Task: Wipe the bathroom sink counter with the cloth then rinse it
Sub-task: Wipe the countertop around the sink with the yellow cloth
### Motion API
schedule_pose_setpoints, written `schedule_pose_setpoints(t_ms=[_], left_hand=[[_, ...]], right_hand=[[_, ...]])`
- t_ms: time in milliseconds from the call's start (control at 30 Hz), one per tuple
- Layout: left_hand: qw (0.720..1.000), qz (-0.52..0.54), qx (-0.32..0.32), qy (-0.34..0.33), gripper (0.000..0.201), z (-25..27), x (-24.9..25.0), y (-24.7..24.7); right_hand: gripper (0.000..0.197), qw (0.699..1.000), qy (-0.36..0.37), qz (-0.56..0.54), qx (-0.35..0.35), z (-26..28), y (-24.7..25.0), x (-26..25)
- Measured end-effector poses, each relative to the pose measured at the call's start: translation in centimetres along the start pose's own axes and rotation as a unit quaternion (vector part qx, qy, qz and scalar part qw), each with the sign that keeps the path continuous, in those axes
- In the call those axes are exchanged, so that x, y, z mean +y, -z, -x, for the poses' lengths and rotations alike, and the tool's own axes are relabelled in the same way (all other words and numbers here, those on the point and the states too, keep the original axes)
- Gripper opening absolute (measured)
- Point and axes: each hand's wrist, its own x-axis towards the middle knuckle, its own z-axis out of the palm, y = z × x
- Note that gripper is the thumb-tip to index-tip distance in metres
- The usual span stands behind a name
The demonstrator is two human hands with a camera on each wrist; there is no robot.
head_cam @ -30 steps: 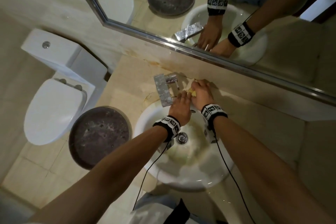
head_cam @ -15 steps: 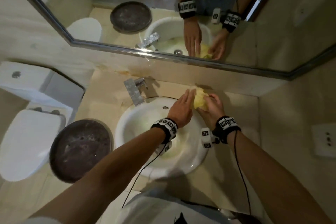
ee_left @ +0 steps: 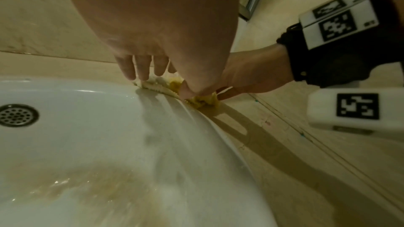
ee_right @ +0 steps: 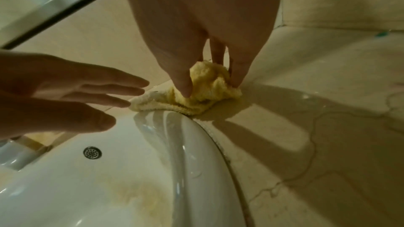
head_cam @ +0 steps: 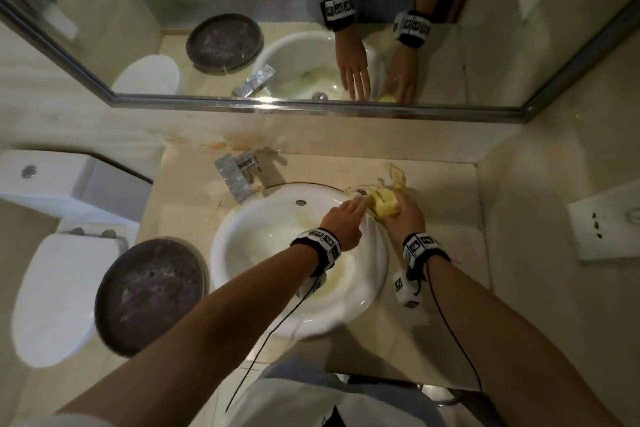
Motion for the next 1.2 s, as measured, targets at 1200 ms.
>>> schedule_pose_setpoints(t_ms=[1200], left_hand=[[0.984,-0.071,0.054,0.153,0.066,-0.4,-14.7,1.8]], right_hand=[[0.068,0.958,0.200,0.090,-0.184,-9.8,-10.8,-14.7]])
